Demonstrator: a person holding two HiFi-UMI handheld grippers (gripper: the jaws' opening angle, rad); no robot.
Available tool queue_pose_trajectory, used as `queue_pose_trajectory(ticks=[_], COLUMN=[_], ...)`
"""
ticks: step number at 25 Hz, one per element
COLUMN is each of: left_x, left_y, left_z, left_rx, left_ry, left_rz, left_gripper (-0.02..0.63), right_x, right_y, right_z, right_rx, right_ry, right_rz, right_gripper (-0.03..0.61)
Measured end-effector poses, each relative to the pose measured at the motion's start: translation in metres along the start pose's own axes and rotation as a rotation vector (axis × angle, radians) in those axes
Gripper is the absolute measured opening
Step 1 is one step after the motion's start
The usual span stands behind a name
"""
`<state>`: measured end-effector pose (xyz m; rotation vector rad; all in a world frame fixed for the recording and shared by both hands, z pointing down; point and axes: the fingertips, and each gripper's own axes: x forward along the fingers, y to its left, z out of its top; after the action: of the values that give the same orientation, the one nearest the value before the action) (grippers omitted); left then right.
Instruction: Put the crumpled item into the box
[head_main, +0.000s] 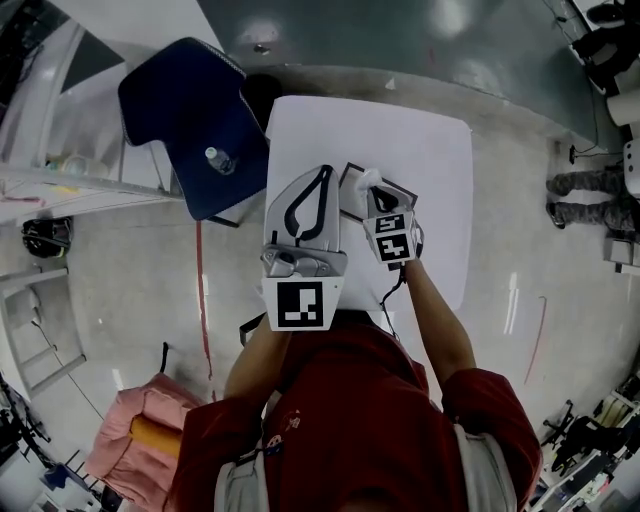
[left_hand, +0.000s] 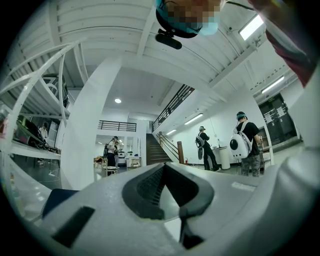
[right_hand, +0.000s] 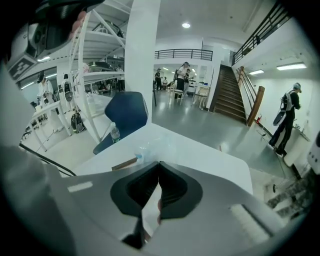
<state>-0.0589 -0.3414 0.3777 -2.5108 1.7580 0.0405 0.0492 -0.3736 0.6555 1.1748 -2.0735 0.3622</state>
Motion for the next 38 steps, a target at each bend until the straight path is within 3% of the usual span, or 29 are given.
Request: queue_pose_trajectory(ticks=[4,9,12,19,21,23,26,32,38], left_x=[0.001,0.003,0.003,0.002,0.003,0.003,0.003,0.001,0.001], left_y=[0.007,0.016,0.022,0.027,0.025,0.022,0.026,0.033,0.031], left_z=[-0.004,-0.013,-0.017,-0.029,-0.030,-0.032,-0.032,-0.033,-0.034], left_rx=[-0.029,0.028,-0.024,-0.031,0.002,0.040,-0.035,-0.089,-0.025], left_ry=[-0.001,0.036,0.030,0.063,0.074,0.096,0.073,0.051,0.080], left_rz=[0.016,-0.001,0.024,0.027,0.013,-0.006,0.028,0.057,0.029], left_gripper=[0.003,0.003,0.003,0.003,0.003,0.003,0.003,0.003,0.003], right_x=[0.016,0.038,0.052,0.075,0.079,0.081,0.086,0.093,0.095], right_y=[0.005,0.011,0.015,0.018,0.018,0.018,0.018,0.021,0.021], right_z=[-0.014,-0.028,-0.040,-0.059,-0.063,-0.066,-0.069,-0.077,-0.079], right_rx=[-0.021,-0.033,-0.030,-0.068,-0.071,-0.072,-0.077,-0.071,-0.055], right_ry=[0.071,0.151,0.213,0.331,0.359,0.375,0.395,0.430,0.451], right_rz=[0.020,0.044,0.069,0.103,0.110,0.117,0.124,0.132,0.138], right_gripper=[0.006,0.006,0.006,0.006,0.006,0.006,0.006,0.008,0.014])
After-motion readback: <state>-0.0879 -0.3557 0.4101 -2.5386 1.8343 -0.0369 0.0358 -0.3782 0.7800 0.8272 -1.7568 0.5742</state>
